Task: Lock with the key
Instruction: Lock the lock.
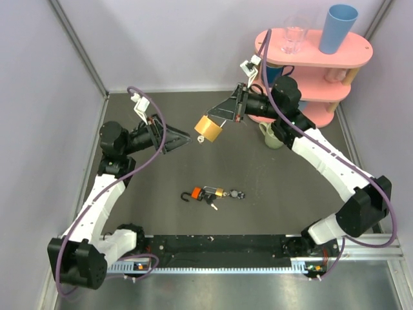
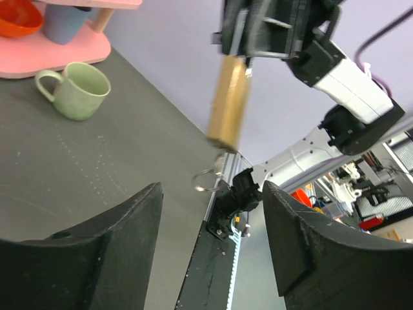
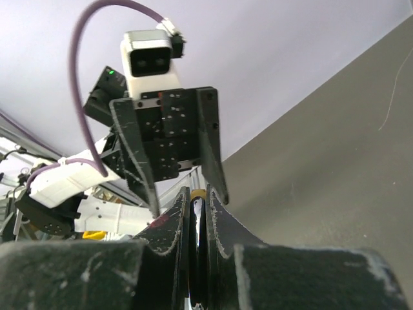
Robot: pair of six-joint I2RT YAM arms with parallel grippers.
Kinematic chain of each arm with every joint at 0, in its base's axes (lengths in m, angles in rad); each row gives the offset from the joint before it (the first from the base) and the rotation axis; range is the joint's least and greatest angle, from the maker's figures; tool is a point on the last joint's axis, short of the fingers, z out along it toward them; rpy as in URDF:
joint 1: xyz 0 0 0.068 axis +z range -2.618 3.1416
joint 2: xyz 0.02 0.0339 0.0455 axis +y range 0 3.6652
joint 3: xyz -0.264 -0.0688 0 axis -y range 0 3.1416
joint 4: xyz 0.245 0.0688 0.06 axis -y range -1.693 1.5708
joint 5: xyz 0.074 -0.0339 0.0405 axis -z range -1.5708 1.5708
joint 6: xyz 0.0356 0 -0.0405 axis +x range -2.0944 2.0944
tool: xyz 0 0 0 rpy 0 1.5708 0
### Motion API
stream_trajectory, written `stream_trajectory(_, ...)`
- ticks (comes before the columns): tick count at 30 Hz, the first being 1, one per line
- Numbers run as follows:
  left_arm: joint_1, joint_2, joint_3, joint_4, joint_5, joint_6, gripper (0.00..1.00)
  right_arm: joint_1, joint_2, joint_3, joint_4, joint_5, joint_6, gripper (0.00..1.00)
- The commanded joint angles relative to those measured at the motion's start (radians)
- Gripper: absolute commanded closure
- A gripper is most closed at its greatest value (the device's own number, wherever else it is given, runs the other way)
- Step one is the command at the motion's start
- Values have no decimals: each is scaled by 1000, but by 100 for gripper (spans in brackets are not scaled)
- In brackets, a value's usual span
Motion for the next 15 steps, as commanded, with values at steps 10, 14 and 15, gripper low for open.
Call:
stream_trajectory(10,-102,4,-17,148,6,-11,49,-5,-16,17,146,-2,71,100)
stream_trajectory(14,-130,19,-15,143,-17,7,51,-5,-18,14,145,-1,71,100)
stream_trajectory(15,-137,30,-11,143,-23,10,52,-5,-18,11,146,1,73,100)
